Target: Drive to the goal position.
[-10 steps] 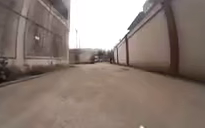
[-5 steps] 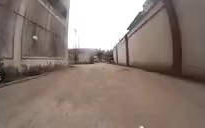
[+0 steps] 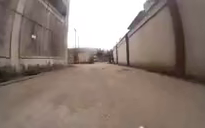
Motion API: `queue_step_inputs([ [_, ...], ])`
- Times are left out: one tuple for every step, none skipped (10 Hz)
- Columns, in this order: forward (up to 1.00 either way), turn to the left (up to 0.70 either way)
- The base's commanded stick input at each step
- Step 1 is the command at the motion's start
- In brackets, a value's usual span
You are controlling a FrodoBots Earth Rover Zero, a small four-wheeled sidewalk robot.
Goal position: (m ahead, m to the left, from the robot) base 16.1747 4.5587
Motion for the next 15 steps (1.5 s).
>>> queue_step_inputs([
  [0.30, 0.00],
  [0.30, 0.00],
  [0.30, 0.00],
  [0.30, 0.00],
  [0.30, 0.00],
  [0.30, 0.00],
  [0.30, 0.00],
  [0.30, 0.00],
  [0.30, 0.00],
  [0.30, 0.00],
  [0.30, 0.00],
  [0.30, 0.00],
  [0.30, 0.00],
  [0.30, 0.00],
  [0.30, 0.00],
])
